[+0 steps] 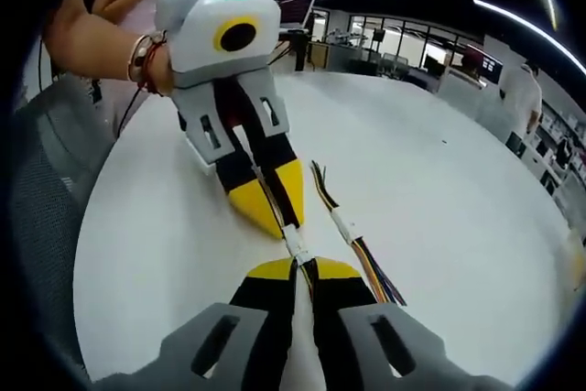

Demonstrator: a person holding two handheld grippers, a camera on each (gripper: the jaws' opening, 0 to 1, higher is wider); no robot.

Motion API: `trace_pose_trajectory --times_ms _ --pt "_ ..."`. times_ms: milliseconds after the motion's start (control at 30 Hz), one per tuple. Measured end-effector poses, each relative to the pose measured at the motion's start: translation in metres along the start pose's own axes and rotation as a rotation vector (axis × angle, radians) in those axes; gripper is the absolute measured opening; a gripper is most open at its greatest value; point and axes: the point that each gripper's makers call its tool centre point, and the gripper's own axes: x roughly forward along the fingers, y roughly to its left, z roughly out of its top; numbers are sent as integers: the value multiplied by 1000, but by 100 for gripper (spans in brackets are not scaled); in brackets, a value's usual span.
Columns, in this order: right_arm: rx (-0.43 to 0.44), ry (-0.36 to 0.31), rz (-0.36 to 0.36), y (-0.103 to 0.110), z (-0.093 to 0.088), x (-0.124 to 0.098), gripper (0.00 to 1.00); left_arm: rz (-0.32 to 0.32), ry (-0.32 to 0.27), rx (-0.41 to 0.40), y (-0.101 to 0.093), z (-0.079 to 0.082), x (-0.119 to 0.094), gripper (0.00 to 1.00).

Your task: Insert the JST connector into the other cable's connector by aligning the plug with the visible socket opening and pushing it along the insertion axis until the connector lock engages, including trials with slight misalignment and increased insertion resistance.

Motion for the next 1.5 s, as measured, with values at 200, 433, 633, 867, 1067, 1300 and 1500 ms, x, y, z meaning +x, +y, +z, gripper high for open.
trace_pose_trajectory --times_ms 200,433,633,867,1067,1300,1500 --pt "-18 5 -1 0 0 1 4 2 4 15 -1 0 0 1" --pt "-19 7 -9 0 0 1 5 5 6 5 -1 0 0 1" --pt "-12 4 -9 0 0 1 5 8 6 1 0 0 0 1" --pt "-9 3 -8 0 -1 0 5 12 1 -11 1 -1 0 2" --pt "5 1 -18 -4 -1 0 9 23 -13 -35 2 -1 0 3" --pt "25 8 -28 -7 -3 -2 12 47 -5 -22 7 -1 -2 6" --pt "45 -15 -43 -11 3 -9 13 57 -32 -50 9 4 -10 6"
